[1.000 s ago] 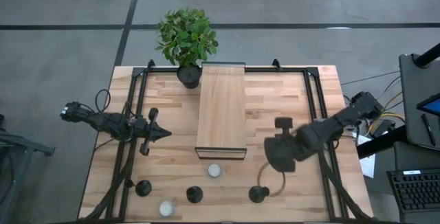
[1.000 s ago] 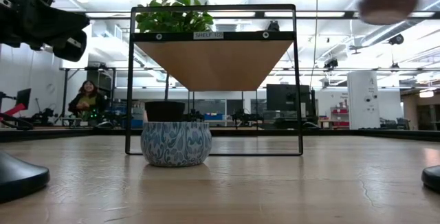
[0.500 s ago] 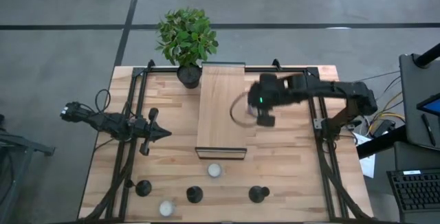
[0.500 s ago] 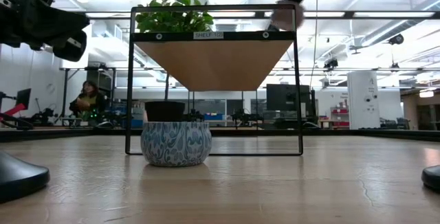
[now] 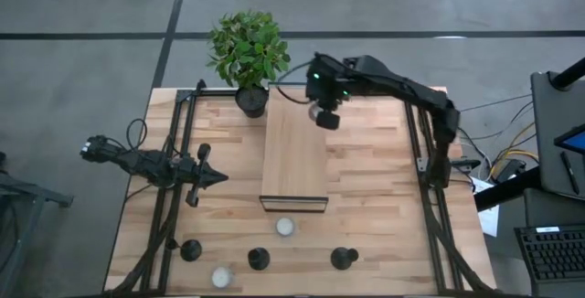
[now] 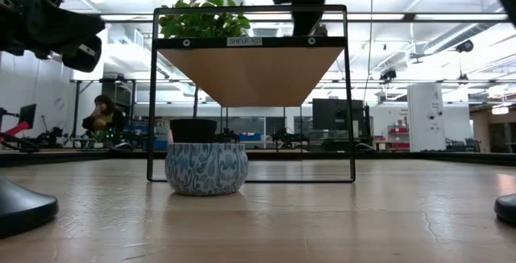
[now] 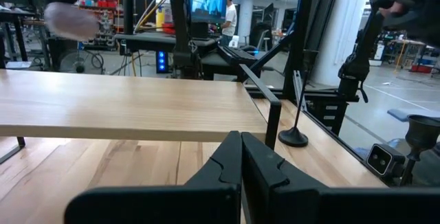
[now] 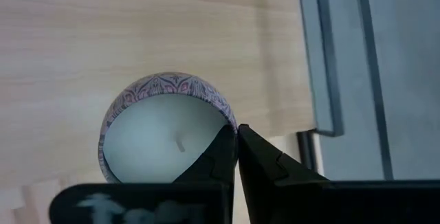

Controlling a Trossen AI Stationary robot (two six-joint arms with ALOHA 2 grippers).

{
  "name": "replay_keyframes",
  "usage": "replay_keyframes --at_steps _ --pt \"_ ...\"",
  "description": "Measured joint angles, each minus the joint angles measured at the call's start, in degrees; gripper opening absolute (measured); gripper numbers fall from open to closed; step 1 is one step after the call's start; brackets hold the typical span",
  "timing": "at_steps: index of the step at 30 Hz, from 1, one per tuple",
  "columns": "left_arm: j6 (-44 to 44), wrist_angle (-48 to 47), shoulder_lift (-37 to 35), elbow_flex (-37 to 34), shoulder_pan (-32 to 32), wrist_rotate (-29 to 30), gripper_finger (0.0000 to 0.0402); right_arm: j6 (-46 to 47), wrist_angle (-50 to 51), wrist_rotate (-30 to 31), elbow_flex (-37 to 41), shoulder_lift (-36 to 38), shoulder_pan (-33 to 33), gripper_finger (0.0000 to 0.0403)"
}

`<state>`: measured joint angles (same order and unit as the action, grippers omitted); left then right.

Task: Pick & Place candle stick holders
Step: Put the right white candle on the shelf

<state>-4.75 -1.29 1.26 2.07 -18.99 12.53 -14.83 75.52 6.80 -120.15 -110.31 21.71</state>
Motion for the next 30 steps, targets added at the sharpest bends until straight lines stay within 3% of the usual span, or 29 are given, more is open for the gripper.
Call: replay_keyframes --at_steps 8,17,30 --pt "0.0 -0.01 0.02 0.0 0.01 0.01 0.0 -5.14 7.54 0.49 -14.99 -13.74 5.7 0.0008" --pt "0.0 -0.01 0.02 0.0 -0.01 0.01 0.0 -6.98 7.11 0.62 -12.86 -15.33 10.06 0.0008" --pt "0.0 -0.01 0.02 0.0 -0.01 0.01 0.0 -8.09 6.16 0.14 -12.84 -15.33 8.89 0.0008"
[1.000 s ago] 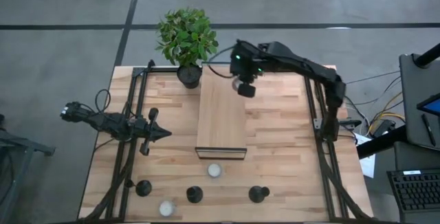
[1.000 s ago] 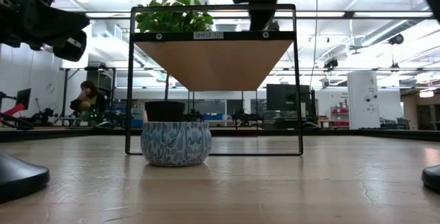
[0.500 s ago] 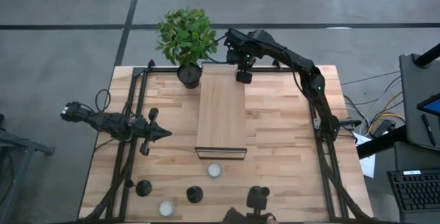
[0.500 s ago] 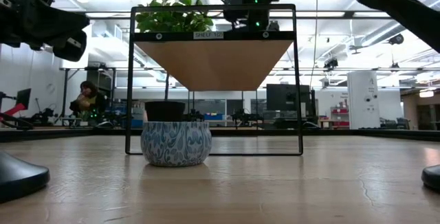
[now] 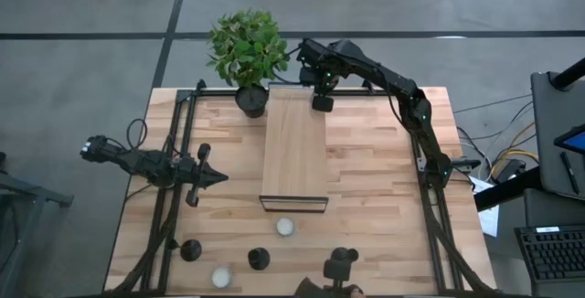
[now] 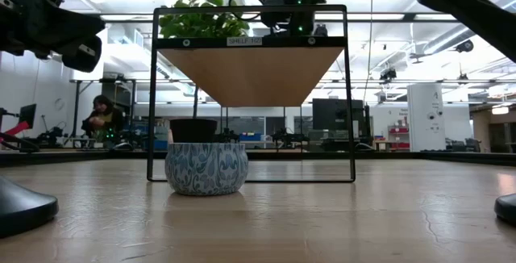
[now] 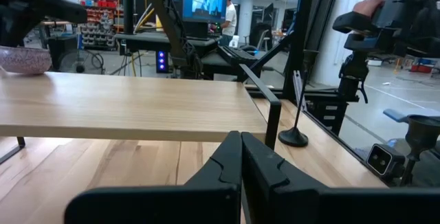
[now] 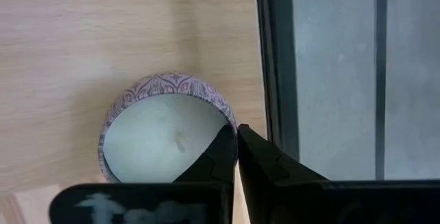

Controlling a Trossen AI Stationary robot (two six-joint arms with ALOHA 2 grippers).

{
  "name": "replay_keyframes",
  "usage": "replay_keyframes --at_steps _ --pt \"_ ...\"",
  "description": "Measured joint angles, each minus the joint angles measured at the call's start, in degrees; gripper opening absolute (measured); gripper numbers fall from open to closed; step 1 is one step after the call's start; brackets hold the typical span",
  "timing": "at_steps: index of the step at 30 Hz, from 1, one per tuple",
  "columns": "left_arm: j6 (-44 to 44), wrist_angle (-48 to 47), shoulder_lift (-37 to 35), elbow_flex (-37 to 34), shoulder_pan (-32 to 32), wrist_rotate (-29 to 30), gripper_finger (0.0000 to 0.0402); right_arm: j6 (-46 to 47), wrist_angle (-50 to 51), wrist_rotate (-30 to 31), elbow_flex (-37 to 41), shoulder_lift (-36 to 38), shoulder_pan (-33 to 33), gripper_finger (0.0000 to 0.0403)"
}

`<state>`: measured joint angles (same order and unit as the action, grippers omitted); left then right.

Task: Pick & Place candle stick holders
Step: Put the right white candle on the shelf, then put the top white candle on the shelf

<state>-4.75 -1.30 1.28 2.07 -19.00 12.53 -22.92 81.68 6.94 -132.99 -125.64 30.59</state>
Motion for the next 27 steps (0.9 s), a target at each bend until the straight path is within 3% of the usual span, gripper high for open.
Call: replay_keyframes --at_steps 14,27 --pt "0.0 0.0 0.0 0.0 0.02 0.0 0.0 -0.76 -2.9 0.09 0.0 0.0 -0.42 0.0013" --pt "0.0 0.0 0.0 0.0 0.01 0.0 0.0 -1.0 -3.42 2.21 -0.04 0.89 -0.64 0.0098"
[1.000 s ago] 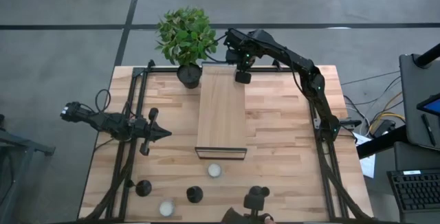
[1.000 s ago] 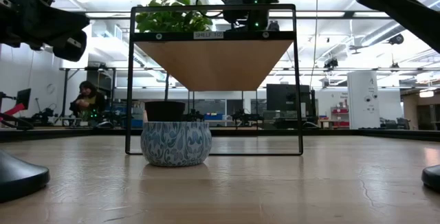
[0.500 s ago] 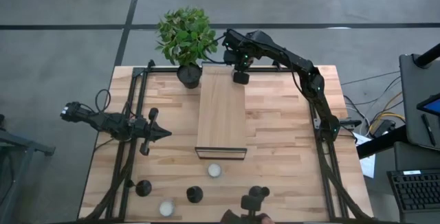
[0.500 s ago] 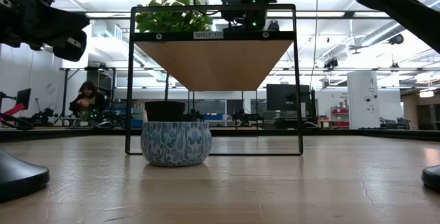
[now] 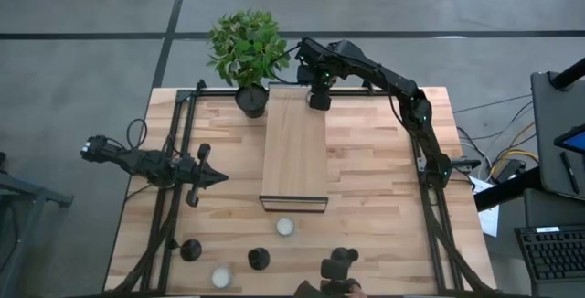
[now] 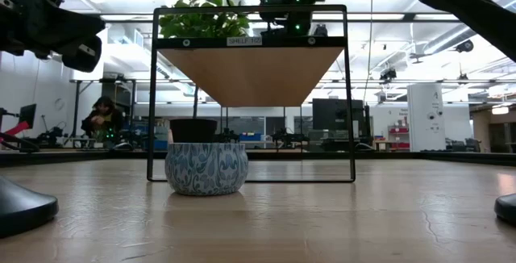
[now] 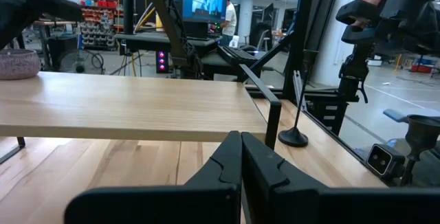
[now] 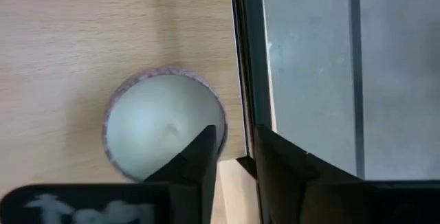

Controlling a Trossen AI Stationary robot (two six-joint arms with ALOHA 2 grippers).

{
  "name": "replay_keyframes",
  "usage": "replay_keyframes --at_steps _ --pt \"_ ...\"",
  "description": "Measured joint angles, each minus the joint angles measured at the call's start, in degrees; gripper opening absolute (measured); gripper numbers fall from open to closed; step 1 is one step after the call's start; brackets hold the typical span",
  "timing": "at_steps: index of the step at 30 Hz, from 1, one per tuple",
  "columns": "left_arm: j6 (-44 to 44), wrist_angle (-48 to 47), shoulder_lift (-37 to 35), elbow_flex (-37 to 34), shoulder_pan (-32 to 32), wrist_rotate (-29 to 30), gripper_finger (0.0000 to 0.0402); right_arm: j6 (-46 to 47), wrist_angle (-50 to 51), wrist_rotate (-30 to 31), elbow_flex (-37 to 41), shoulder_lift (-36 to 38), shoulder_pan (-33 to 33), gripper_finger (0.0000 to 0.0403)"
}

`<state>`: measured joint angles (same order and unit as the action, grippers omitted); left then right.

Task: Pick & Place candle stick holders
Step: Put the top white candle on the shelf

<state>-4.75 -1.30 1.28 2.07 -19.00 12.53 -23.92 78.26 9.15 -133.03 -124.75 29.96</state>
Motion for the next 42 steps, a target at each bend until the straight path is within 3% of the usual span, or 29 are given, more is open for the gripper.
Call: replay_keyframes --at_steps 9,22,26,42 --pt "0.0 0.02 -0.01 0.0 0.0 -0.01 0.0 1.7 2.09 -0.2 -0.02 3.54 -0.57 0.0111" --pt "0.0 0.02 -0.02 0.0 -0.01 0.0 0.0 6.88 7.37 -6.49 0.09 9.05 -7.56 0.0078" --pt "0.0 0.0 -0.01 0.0 -0.01 0.0 0.0 8.78 7.15 -9.71 0.15 10.55 -12.08 0.007" --pt "0.0 0.01 0.0 0.0 0.0 0.0 0.0 10.4 4.11 -9.71 1.15 11.17 -35.06 0.008"
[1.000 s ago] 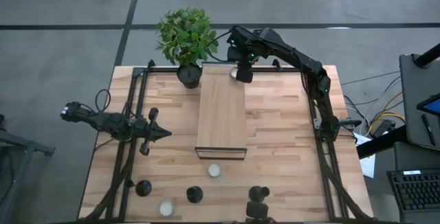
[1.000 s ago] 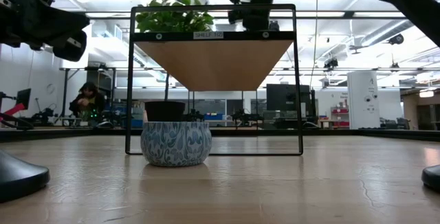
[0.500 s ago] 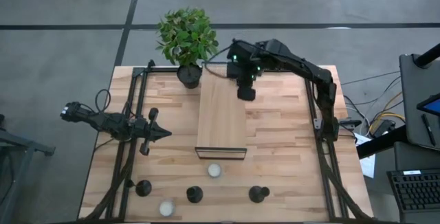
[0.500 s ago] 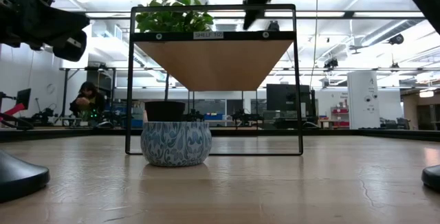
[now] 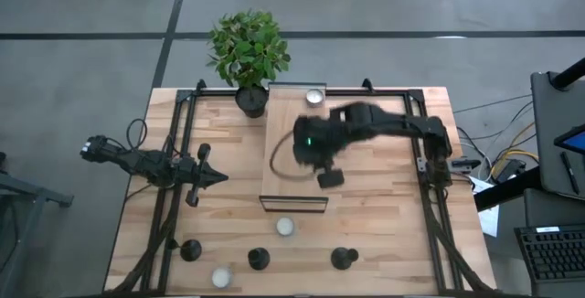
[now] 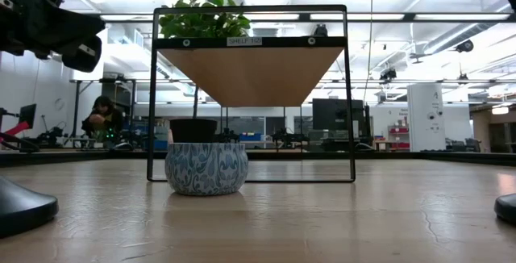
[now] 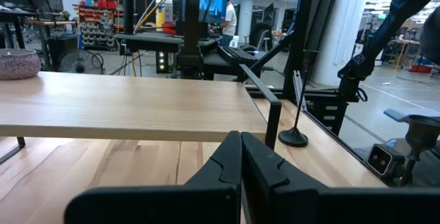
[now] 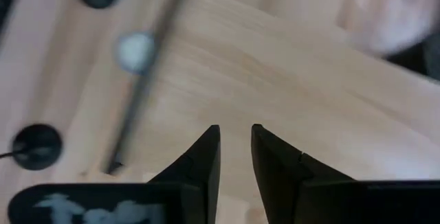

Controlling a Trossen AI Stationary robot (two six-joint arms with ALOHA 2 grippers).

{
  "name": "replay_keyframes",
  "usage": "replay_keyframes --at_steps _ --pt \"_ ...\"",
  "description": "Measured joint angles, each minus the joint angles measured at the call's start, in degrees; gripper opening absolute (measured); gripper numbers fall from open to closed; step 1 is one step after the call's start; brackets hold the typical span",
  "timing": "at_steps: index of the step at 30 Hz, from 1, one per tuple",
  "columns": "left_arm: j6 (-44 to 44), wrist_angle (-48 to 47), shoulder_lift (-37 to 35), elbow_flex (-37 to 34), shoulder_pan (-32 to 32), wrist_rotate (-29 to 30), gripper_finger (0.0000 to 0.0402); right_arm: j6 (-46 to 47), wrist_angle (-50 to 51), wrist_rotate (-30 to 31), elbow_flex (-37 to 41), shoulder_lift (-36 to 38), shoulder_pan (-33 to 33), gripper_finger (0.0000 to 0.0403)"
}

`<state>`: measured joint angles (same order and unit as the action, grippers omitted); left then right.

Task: Pick & Place candle stick holders
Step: Put the top white candle on the shelf

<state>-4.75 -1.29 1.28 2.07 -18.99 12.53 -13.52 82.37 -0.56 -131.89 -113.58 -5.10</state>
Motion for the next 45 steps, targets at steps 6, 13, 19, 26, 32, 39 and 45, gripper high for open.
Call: replay_keyframes --at_steps 6,13,19,26,32,39,45 --pt "0.0 0.0 0.0 0.0 -0.01 0.0 0.0 -0.13 -7.73 0.11 4.26 0.0 -8.25 0.0098" --pt "0.0 0.01 -0.01 0.0 -0.01 0.0 0.0 -0.4 -18.52 0.1 12.25 -0.04 -14.74 0.0103" --pt "0.0 0.0 0.0 0.0 0.0 0.0 0.0 -0.4 -27.61 0.72 20.41 -0.04 -17.82 0.0092" --pt "0.0 0.0 -0.01 0.0 0.0 0.0 0.0 -0.46 -36.44 0.76 28.61 -0.04 -19.69 0.0082" --pt "0.0 -0.01 0.0 0.0 -0.01 -0.02 0.0 -1.24 -42.46 2.74 34.49 -0.04 -20.68 0.0087" --pt "0.0 -0.01 -0.01 0.0 0.0 0.0 0.0 -1.36 -52.25 3.78 40.44 -0.04 -20.92 0.0111" --pt "0.0 0.0 0.0 0.0 0.0 -0.01 0.0 0.77 -55.3 4.67 42.93 -0.95 -20.66 0.0131"
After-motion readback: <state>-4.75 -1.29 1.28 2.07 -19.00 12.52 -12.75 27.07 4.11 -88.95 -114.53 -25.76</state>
